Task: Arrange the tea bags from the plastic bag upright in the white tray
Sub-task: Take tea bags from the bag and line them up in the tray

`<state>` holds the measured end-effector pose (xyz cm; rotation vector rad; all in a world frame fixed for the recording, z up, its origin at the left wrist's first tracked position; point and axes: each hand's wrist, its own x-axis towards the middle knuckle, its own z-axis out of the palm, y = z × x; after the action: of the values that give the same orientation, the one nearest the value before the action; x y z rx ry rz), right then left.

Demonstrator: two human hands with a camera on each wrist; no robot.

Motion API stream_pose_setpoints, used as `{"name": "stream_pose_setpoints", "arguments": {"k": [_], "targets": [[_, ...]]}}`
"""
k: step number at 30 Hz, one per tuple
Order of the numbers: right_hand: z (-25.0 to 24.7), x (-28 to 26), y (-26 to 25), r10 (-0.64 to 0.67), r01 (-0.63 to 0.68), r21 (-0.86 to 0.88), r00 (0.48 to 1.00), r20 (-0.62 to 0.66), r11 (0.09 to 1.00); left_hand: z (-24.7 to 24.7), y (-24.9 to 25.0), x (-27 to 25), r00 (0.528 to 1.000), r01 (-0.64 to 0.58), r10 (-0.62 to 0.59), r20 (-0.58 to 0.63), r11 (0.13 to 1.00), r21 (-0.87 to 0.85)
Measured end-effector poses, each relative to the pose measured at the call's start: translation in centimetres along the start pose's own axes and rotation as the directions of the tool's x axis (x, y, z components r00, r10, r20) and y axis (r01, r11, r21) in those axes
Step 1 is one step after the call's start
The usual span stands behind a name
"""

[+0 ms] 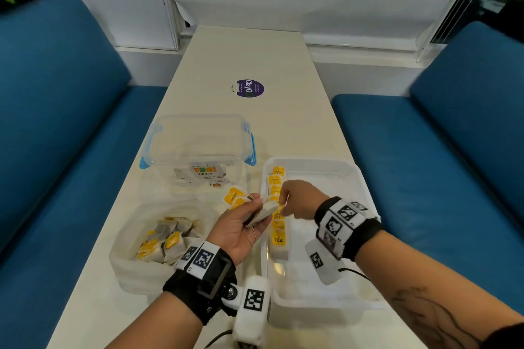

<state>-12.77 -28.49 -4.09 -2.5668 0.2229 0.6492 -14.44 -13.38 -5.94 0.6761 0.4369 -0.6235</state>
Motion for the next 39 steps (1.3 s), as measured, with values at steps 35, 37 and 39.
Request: {"name": "stream_pose_setpoints", "arguments": {"k": [35, 37, 39], "targets": [[0.0, -6.2, 2.7, -0.275, 0.412, 0.141, 0.789, -0.55, 0.9, 2.3, -0.2, 0.0, 0.973, -0.228, 0.19, 0.133, 0.885, 0.406], [-0.5, -6.1, 2.3, -0.188, 0.352, 0.304, 0.868, -0.46, 0.885, 2.6, -0.3, -0.2, 0.965, -0.25, 0.185, 0.184, 0.856, 0.452], [-0.7, -5.9, 1.9, -0.172, 0.303, 0.432, 0.933, -0.316, 0.849, 2.9, -0.4, -0.2, 0.959, -0.263, 0.181, 0.216, 0.853, 0.451]]}}
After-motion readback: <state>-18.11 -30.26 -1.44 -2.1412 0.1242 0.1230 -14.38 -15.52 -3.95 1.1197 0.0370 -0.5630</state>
